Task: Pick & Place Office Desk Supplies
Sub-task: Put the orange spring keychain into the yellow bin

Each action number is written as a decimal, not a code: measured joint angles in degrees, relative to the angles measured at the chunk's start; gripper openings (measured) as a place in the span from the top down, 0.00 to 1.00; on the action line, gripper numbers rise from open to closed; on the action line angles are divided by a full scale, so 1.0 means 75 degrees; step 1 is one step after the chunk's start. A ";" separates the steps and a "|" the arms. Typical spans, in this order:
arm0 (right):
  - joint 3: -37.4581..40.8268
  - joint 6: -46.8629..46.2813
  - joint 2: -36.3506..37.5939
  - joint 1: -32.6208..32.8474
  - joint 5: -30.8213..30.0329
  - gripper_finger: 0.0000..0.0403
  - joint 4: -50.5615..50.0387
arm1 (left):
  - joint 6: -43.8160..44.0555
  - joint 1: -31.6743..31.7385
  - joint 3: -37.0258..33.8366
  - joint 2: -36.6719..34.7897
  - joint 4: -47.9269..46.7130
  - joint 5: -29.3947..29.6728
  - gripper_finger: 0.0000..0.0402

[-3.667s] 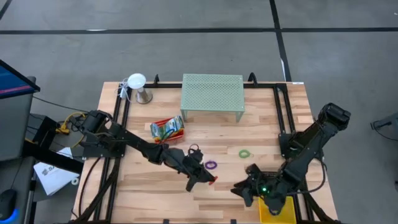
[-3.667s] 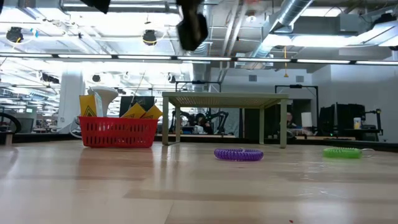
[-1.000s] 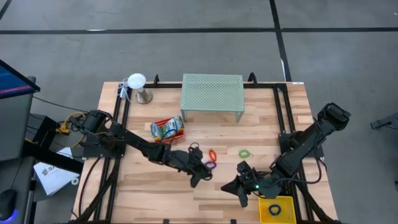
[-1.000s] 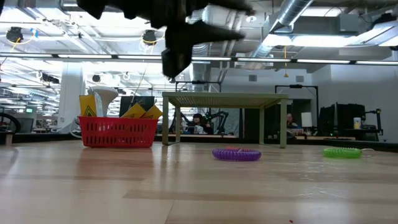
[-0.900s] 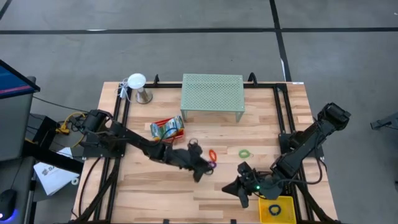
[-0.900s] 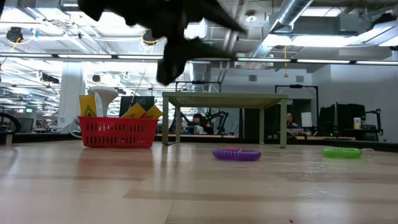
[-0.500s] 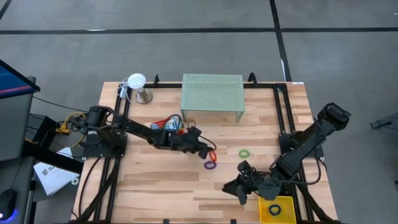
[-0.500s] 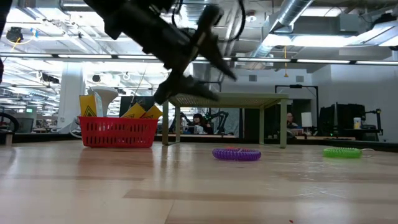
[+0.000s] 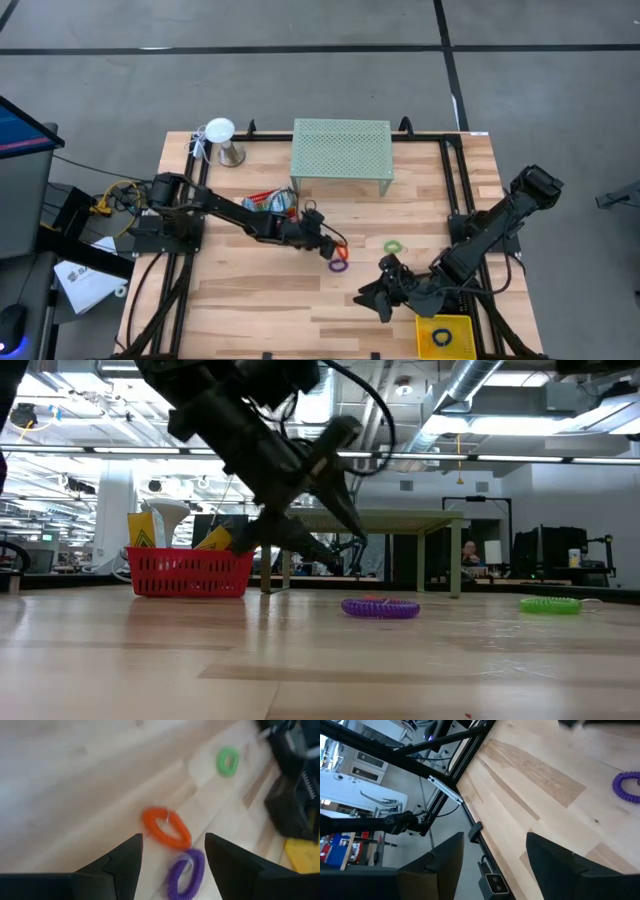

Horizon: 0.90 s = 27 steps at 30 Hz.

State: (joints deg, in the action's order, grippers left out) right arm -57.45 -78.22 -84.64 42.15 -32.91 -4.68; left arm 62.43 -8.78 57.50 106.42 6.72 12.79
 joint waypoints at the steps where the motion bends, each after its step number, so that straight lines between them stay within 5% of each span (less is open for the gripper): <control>1: 0.0000 0.0006 0.0000 -0.0011 0.0000 0.48 -0.0001 | 0.0006 -0.0011 0.0083 0.0126 -0.0032 -0.0048 0.48; 18: 0.0000 -0.0042 0.0000 -0.0023 0.0013 0.51 0.0051 | -0.0299 0.0014 0.1673 0.1605 -0.1479 0.0089 0.50; 27: 0.0000 -0.0020 0.0000 -0.0023 0.0047 0.53 0.0048 | -0.0248 0.0008 0.1655 0.1639 -0.1649 0.0316 0.75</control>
State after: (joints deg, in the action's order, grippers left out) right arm -57.45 -78.37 -84.64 41.98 -32.56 -4.32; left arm 60.58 -8.72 69.91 118.72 -5.64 15.16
